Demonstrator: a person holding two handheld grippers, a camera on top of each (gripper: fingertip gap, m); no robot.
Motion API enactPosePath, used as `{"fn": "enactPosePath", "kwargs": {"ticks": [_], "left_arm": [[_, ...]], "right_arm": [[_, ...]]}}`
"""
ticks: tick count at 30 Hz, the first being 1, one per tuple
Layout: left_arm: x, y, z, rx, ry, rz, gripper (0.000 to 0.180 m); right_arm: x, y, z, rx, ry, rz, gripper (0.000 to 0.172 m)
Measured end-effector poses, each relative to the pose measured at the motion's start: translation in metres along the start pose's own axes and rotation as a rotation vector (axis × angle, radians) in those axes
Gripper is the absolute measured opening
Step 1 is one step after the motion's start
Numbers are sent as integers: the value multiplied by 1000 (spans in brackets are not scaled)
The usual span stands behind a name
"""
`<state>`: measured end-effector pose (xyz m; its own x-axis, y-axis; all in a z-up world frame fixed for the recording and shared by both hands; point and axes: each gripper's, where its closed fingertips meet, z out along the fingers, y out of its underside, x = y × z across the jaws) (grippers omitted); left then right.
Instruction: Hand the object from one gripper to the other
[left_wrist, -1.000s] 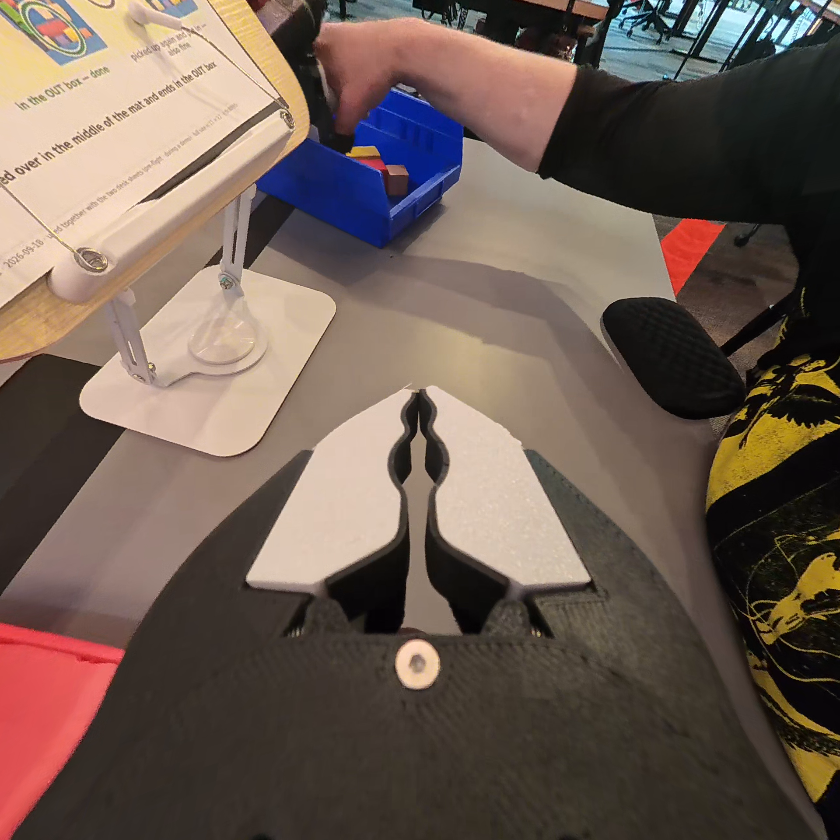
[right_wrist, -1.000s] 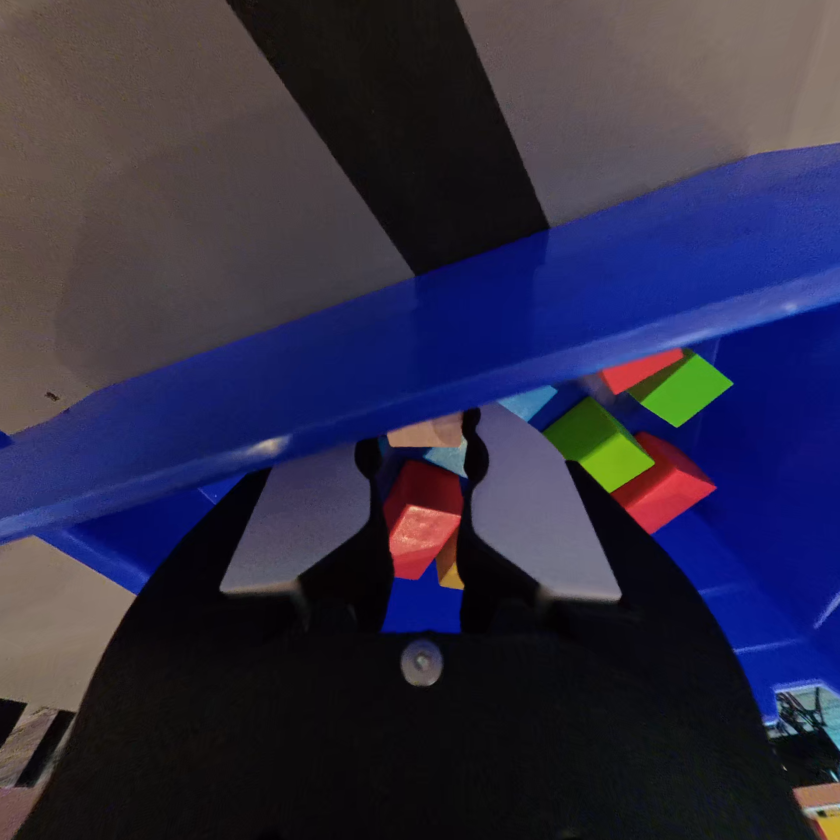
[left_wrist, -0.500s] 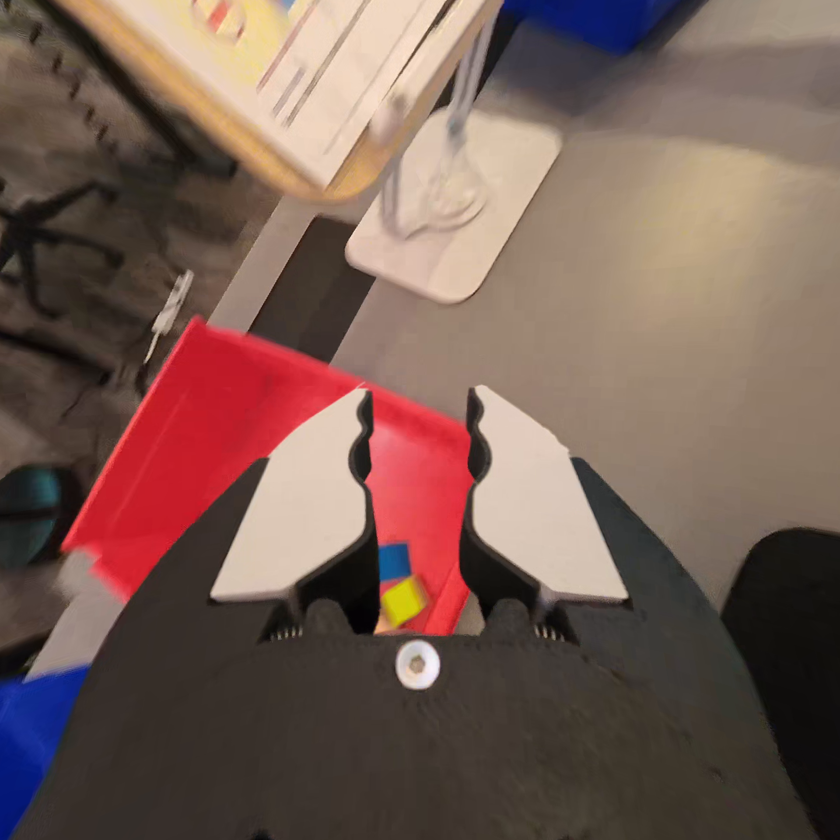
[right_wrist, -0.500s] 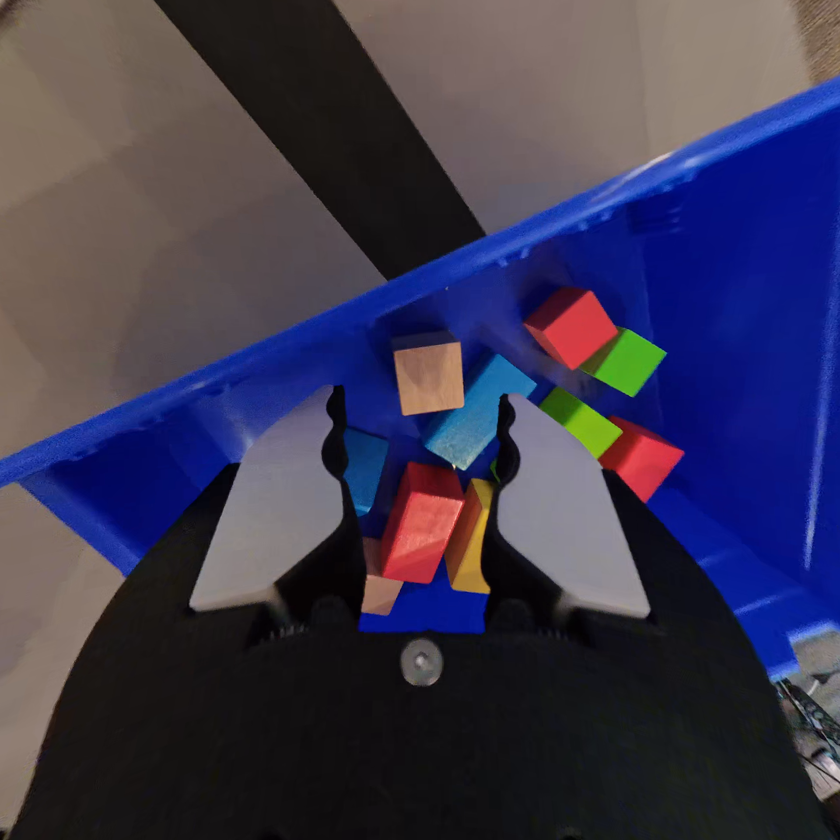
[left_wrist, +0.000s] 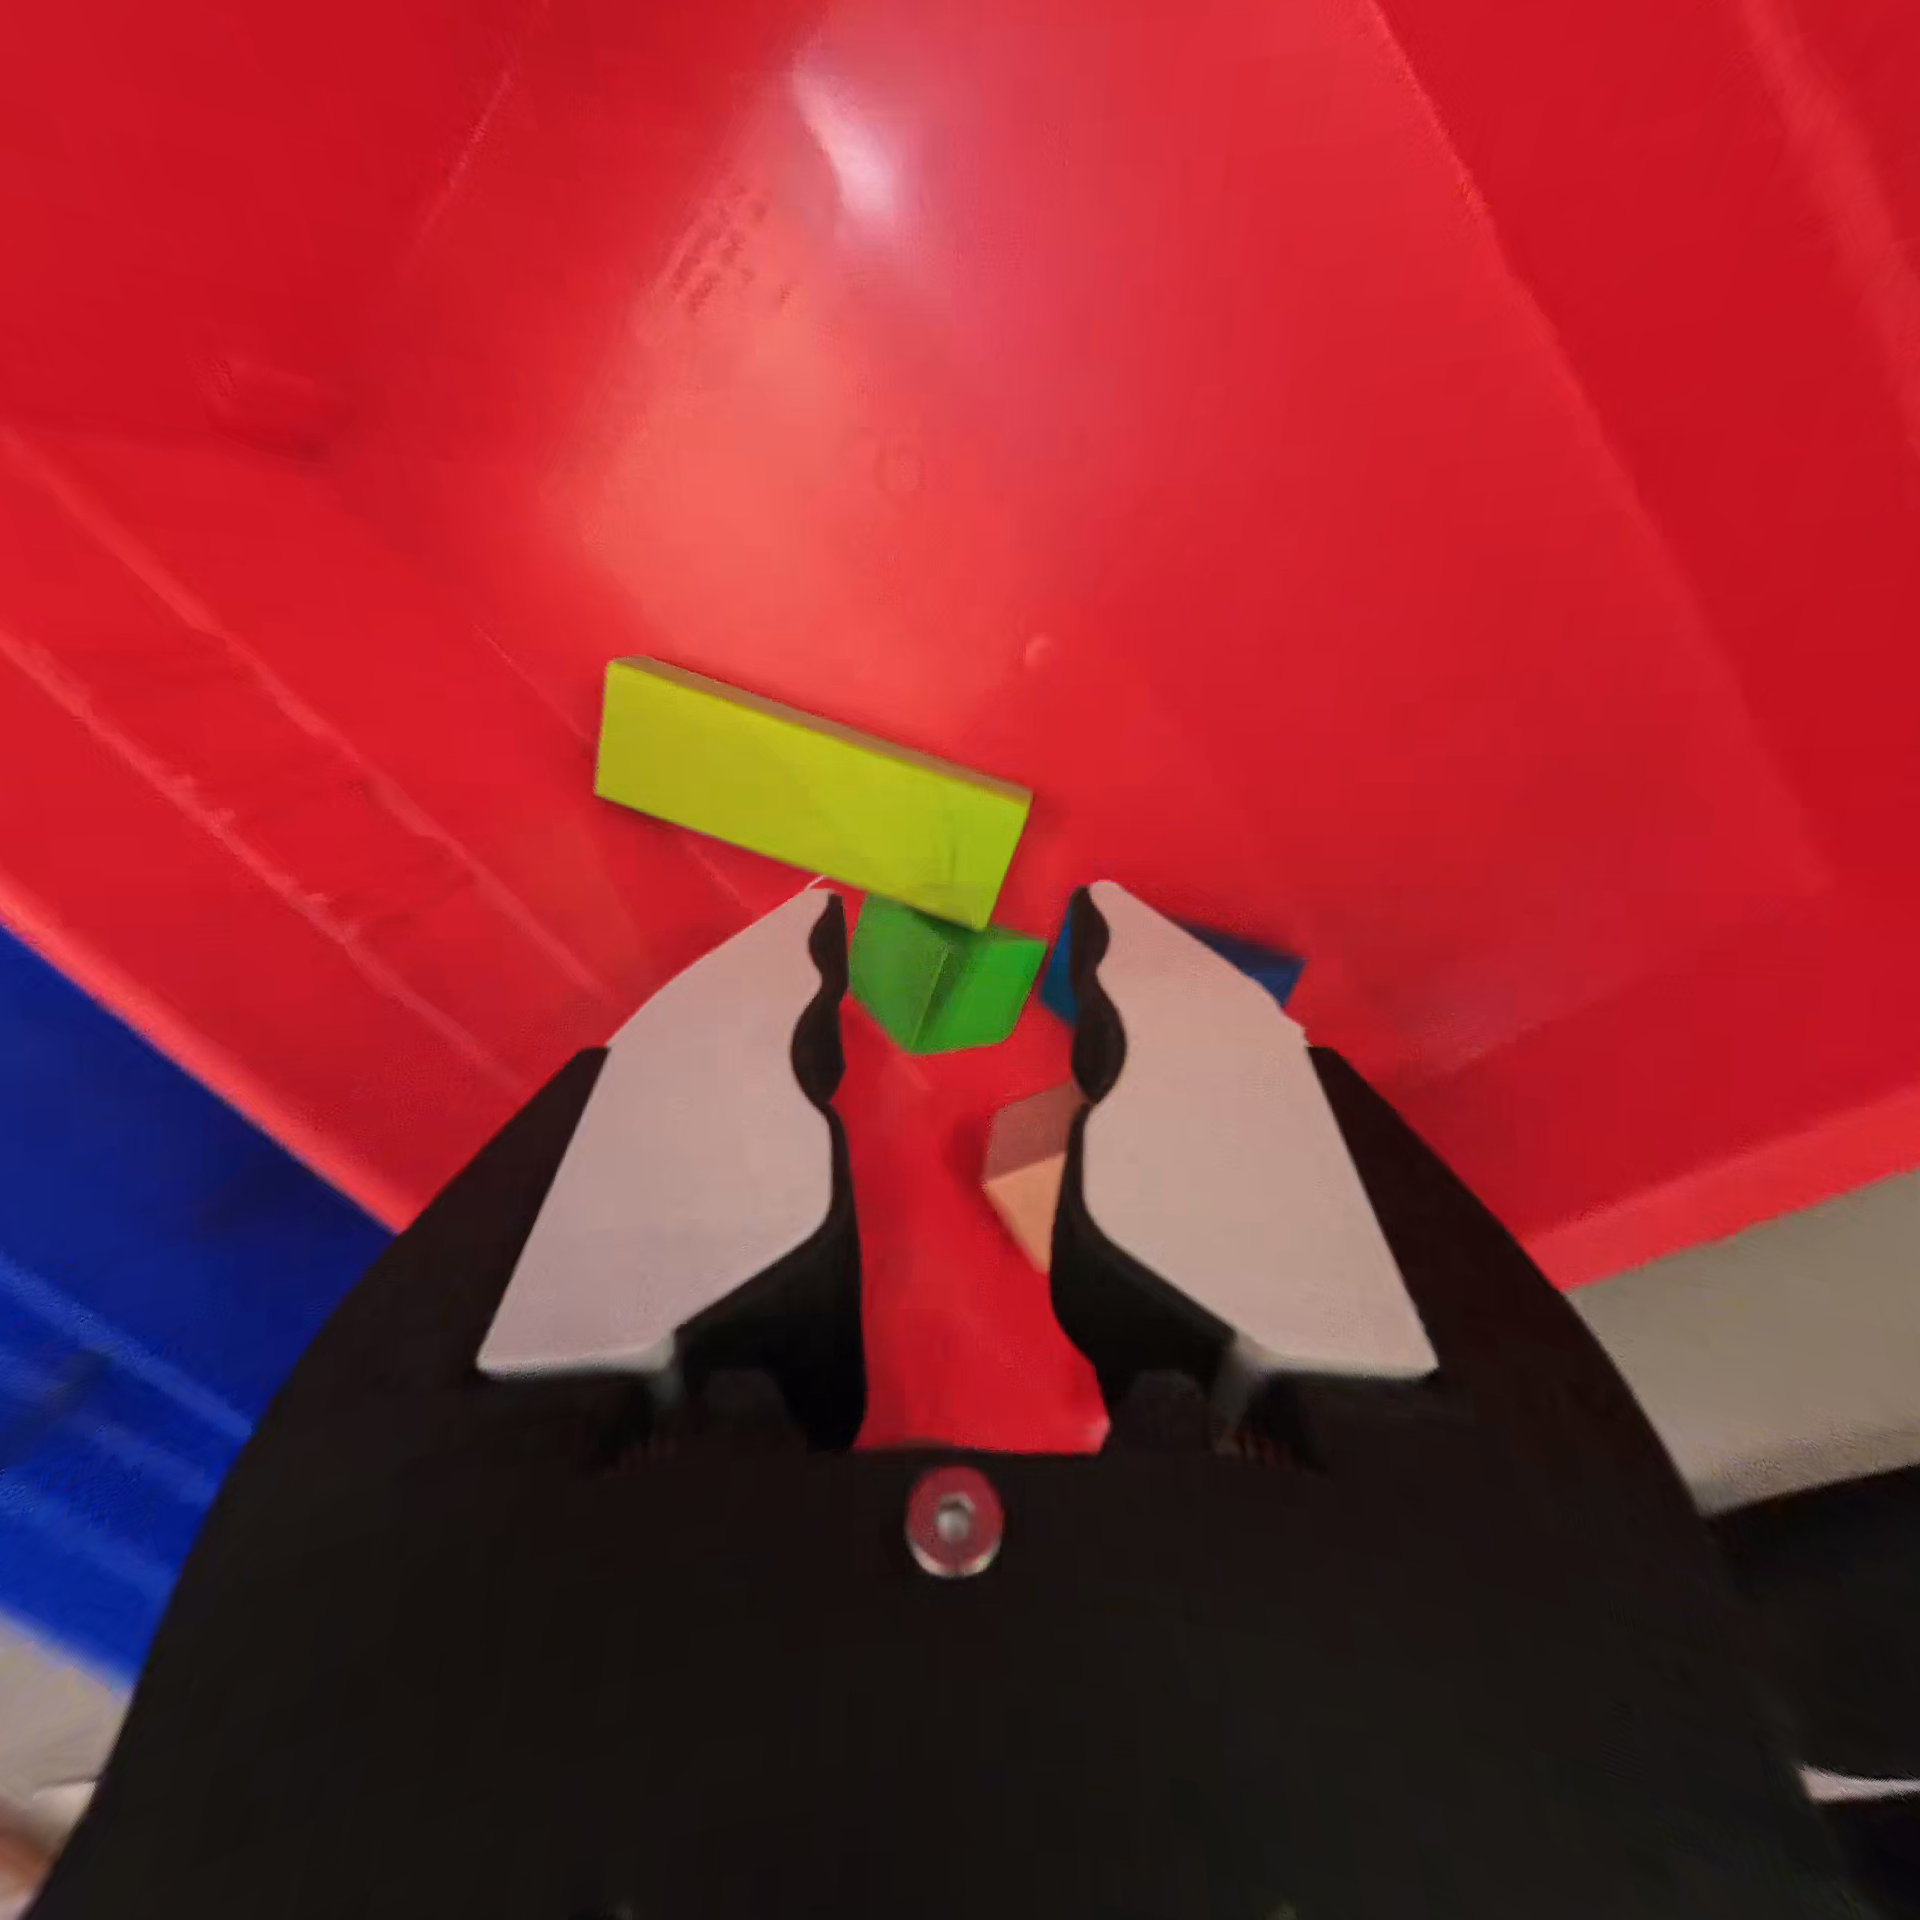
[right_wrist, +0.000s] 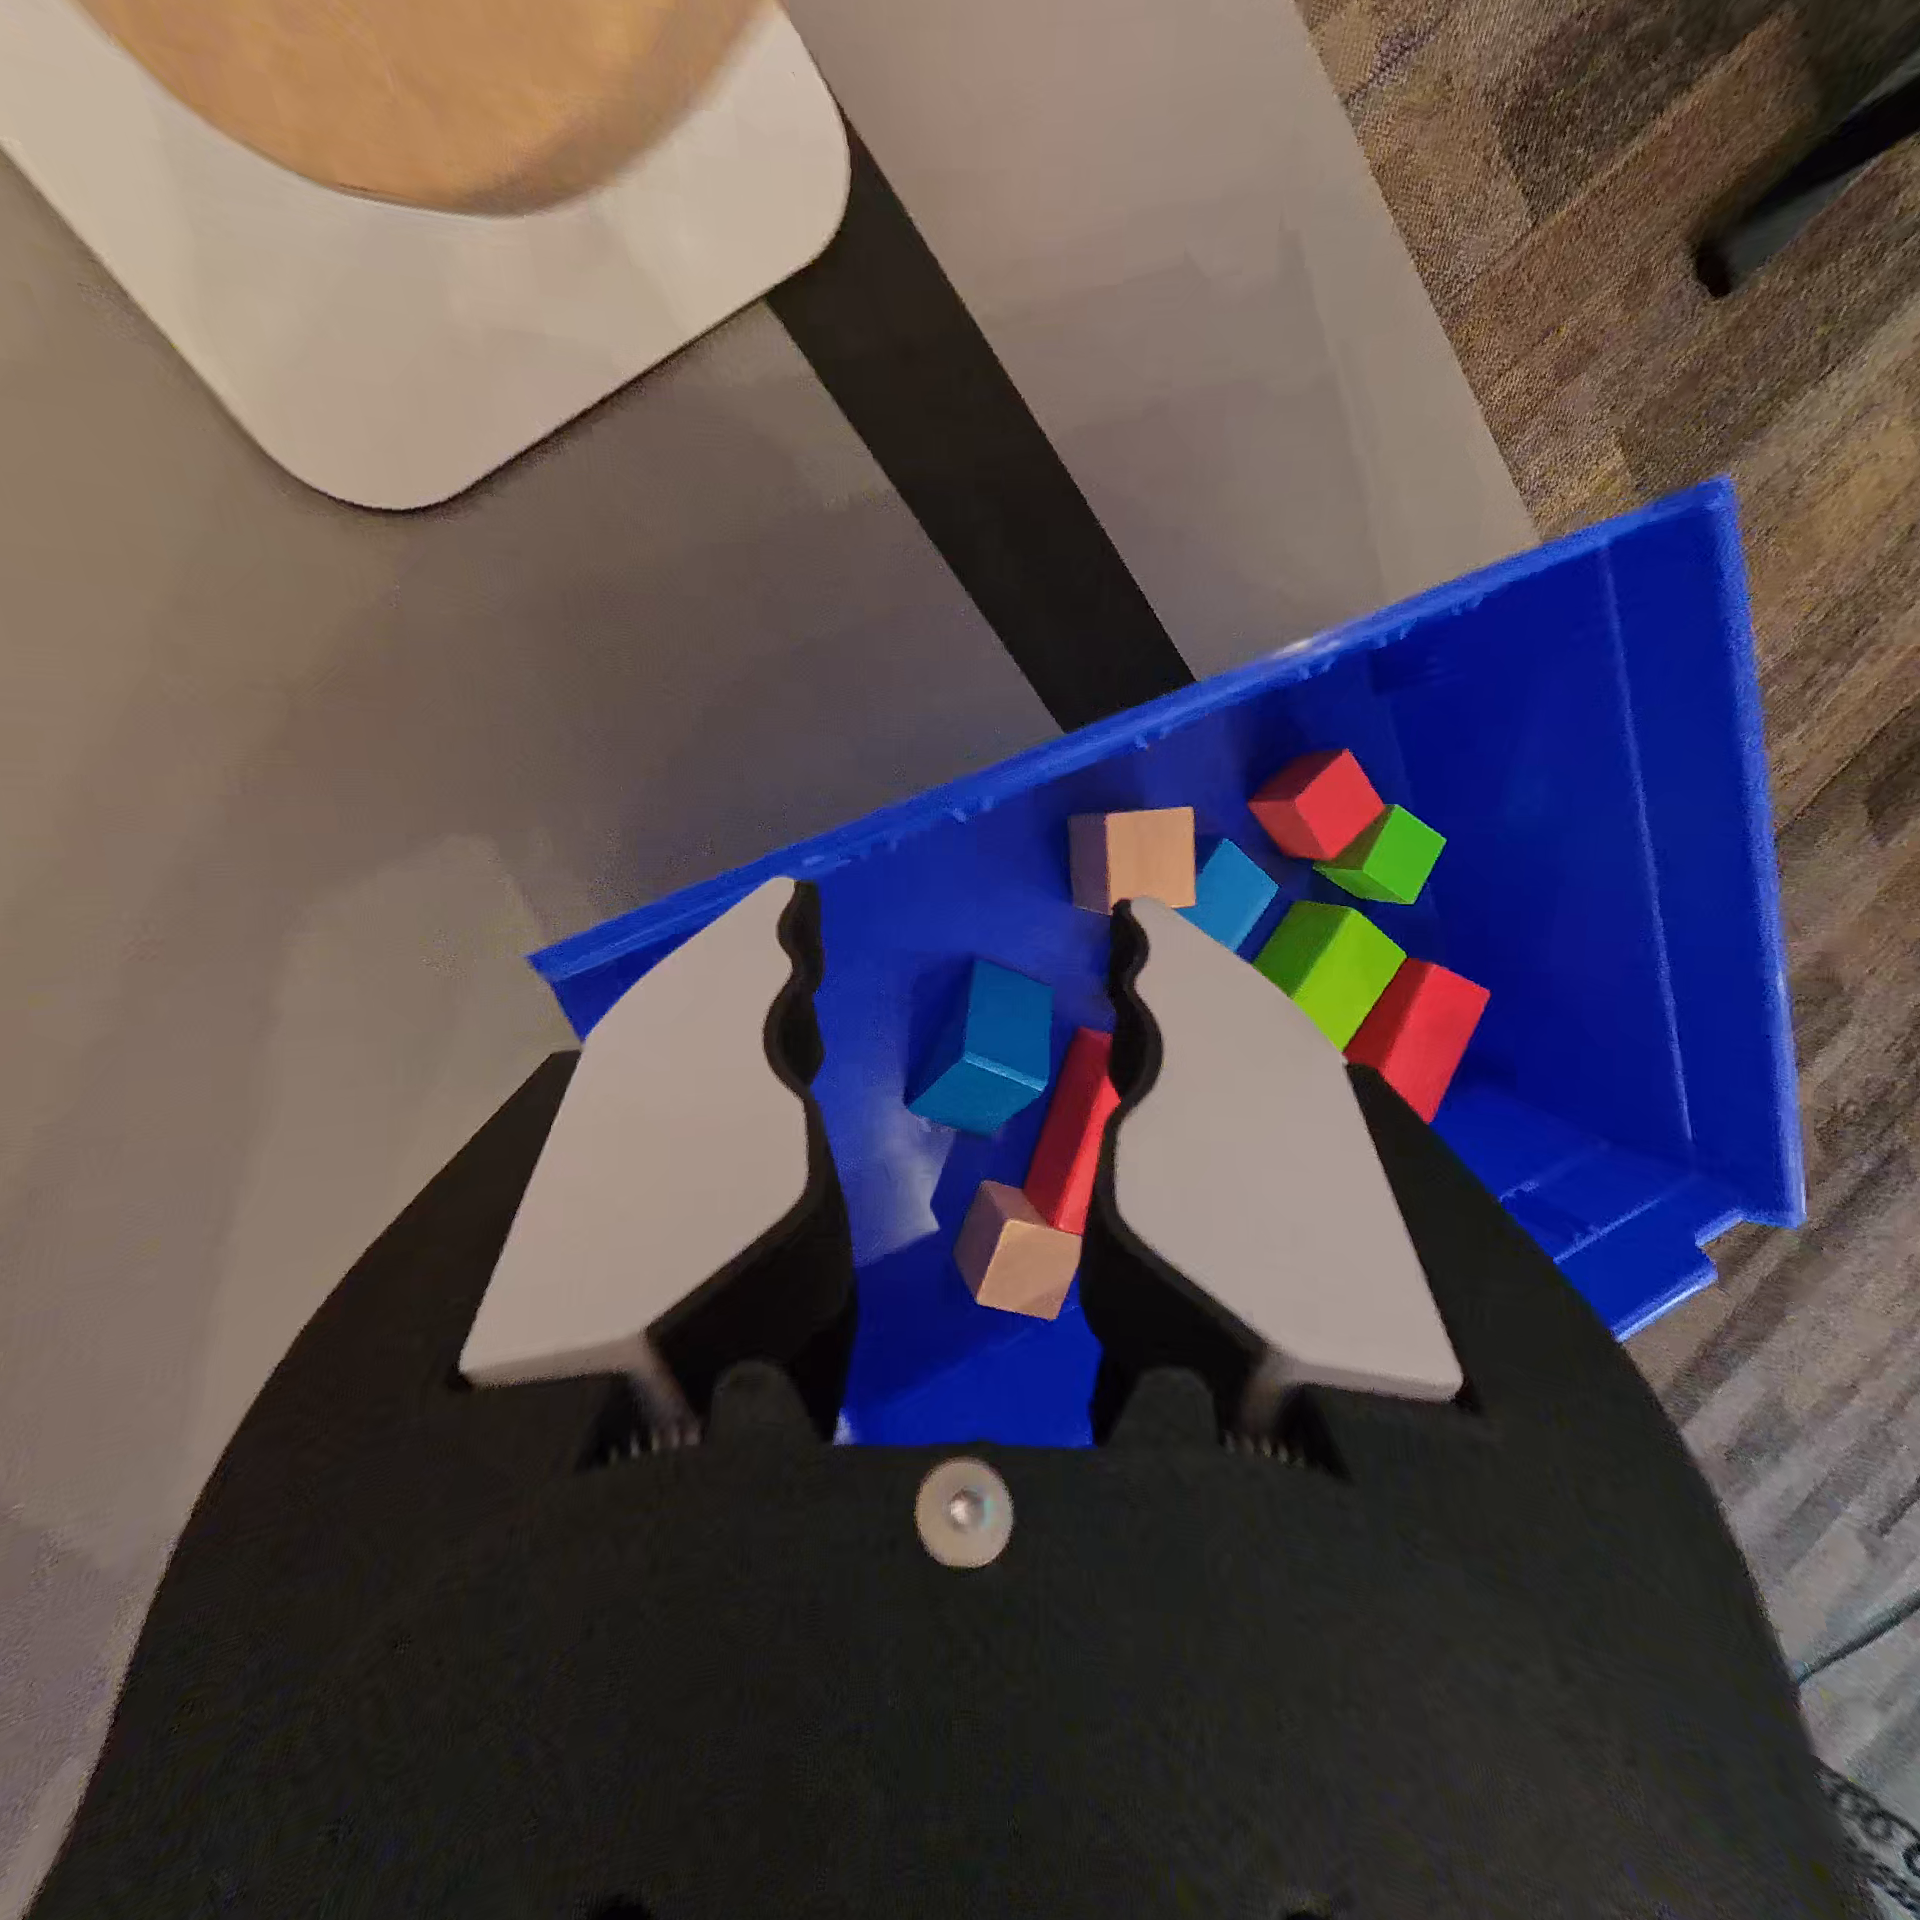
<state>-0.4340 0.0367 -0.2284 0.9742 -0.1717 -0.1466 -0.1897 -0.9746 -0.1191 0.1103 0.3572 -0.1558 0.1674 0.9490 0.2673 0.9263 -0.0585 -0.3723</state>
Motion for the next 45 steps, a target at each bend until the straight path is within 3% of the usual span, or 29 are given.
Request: {"fn": "enactPosePath", "kwargs": {"ticks": [4, 8, 13, 15, 18, 21, 24, 27, 34, 39, 45], "left_arm": [[0, -5, 19, -46, 75, -243, 38], [-8, 2, 36, -111, 74, -395, 64], [-11, -4, 45, -98, 100, -448, 55], [-10, -7, 46, -102, 103, -395, 52], [1, -15, 44, -89, 122, -187, 39], [31, -27, 41, -27, 175, 139, 36], [32, -26, 41, -88, 122, 174, 54], [34, -28, 40, -80, 134, 193, 32], [29, -25, 37, -28, 78, 204, 33], [27, -37, 0, 152, 77, 142, 33], [97, -79, -111, 719, 286, 166, 32]], "right_arm": [[-16, -11, -7, 26, 7, -48, 50], [-25, -20, -15, 59, 21, -78, 50], [-32, -25, -19, 88, 17, -88, 48], [-34, -24, -20, 89, 18, -91, 48], [-36, -25, -20, 91, 17, -97, 48], [-37, -23, -20, 83, 18, -103, 48], [-40, -24, -20, 80, 20, -111, 48], [-44, -26, -21, 91, 20, -116, 48], [-69, -47, -38, 188, 2, -158, 46], [-120, -96, -68, 420, -125, -199, 46], [-208, -181, -113, 836, -438, -178, 52]]}}
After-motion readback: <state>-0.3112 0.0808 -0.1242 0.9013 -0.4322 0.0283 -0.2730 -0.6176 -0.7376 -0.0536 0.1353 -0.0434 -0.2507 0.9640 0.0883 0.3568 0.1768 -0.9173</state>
